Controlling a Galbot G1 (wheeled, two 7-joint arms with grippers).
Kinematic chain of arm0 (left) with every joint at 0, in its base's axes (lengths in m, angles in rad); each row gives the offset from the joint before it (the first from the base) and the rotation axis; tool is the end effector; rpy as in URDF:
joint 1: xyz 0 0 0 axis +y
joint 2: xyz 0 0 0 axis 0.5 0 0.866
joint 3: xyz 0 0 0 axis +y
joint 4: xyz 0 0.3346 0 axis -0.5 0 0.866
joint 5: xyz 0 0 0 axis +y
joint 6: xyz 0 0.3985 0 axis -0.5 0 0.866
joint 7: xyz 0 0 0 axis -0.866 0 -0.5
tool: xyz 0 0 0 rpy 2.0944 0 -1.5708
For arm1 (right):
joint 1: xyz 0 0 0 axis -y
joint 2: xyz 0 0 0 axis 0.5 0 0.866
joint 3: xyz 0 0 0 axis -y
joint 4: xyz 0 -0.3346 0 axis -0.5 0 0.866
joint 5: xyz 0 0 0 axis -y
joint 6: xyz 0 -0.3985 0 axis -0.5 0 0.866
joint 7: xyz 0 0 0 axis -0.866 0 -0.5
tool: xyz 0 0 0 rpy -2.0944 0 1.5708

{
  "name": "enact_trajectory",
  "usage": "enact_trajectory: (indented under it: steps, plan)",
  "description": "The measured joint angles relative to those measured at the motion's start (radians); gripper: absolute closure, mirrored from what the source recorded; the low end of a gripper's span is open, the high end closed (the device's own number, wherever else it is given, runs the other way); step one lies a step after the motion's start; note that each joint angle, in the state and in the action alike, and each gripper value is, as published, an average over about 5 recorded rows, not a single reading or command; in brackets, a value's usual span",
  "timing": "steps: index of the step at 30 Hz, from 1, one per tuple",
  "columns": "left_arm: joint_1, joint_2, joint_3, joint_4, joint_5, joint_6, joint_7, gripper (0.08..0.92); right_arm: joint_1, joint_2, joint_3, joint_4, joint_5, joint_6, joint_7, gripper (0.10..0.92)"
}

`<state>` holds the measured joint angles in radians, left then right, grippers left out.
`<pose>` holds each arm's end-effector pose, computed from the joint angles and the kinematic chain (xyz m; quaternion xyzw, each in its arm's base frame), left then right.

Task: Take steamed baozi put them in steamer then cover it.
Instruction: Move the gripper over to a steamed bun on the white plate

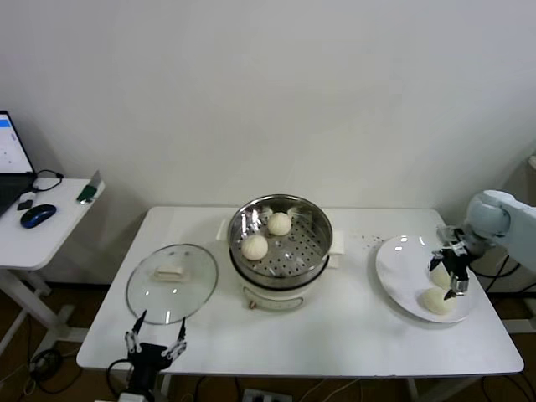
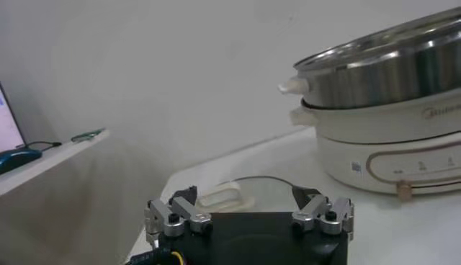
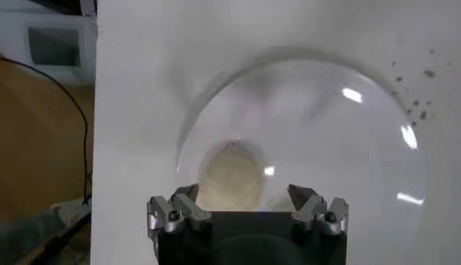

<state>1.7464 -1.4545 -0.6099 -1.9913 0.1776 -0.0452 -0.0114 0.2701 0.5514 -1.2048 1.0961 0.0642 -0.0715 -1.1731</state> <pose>0.1698 0.0511 -0.3612 -0.0044 -0.9806 -0.1599 0.1130 0.5367 -0.2568 -0.1965 0.4961 -0.4954 0.5071 0.5013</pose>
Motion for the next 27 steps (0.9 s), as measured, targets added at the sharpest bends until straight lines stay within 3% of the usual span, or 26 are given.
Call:
enact_trajectory:
  steps: [15,27]
  plan:
    - [-0.003,-0.006,-0.009,0.016,0.011,-0.004,-0.002,0.177,-0.139,0.055,0.106,-0.091,-0.088,0.024,-0.001,0.203]
    - [-0.001,-0.010,-0.006,0.024,0.018,-0.005,-0.003,0.177,-0.184,0.094,0.154,-0.145,-0.139,0.054,-0.007,0.265]
